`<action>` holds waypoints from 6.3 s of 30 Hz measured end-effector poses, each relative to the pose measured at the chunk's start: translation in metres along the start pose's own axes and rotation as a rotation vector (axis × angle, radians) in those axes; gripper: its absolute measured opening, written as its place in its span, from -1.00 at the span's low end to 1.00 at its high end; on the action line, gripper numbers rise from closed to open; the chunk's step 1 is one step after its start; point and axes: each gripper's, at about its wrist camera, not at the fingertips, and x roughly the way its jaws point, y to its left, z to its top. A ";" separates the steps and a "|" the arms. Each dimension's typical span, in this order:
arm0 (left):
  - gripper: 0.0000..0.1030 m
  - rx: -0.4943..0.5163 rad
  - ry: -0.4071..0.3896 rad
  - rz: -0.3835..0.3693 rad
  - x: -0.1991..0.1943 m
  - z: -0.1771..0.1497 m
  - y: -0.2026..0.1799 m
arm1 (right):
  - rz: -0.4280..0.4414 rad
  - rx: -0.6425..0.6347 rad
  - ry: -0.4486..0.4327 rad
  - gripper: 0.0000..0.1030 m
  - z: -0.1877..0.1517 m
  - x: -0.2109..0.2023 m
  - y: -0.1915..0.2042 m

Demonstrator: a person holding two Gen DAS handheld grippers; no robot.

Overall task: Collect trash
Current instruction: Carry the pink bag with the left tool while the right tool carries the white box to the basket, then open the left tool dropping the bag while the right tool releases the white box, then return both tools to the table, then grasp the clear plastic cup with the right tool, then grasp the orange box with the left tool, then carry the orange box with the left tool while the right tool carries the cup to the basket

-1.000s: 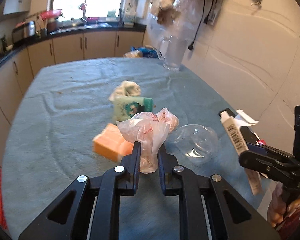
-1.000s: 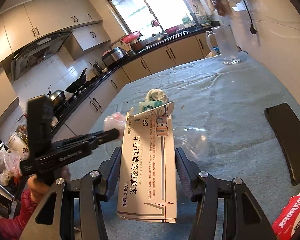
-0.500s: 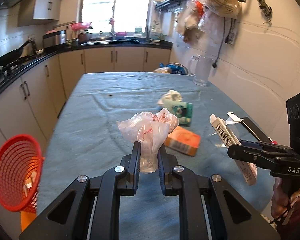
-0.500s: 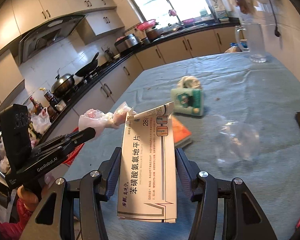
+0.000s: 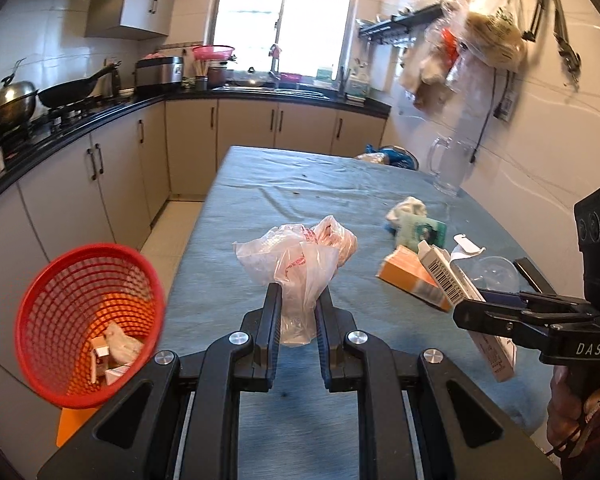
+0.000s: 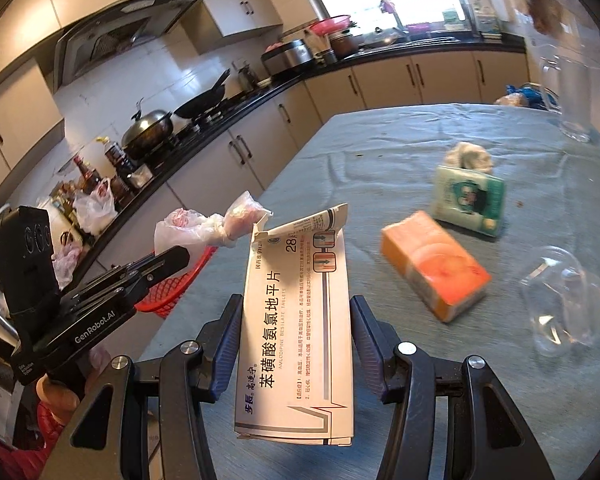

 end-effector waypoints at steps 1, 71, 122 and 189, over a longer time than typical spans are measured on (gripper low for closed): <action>-0.70 -0.011 -0.004 0.006 -0.002 -0.001 0.006 | 0.003 -0.007 0.005 0.11 0.001 0.004 0.005; -0.32 -0.347 0.012 0.263 -0.022 -0.057 0.207 | 0.166 -0.088 0.236 0.16 0.059 0.233 0.176; -0.10 0.030 0.167 -0.073 0.041 -0.024 -0.056 | -0.351 0.178 -0.167 0.16 -0.015 -0.096 -0.098; -0.10 0.069 0.350 0.027 0.137 -0.016 -0.136 | -0.323 0.160 -0.271 -0.87 -0.048 -0.130 -0.129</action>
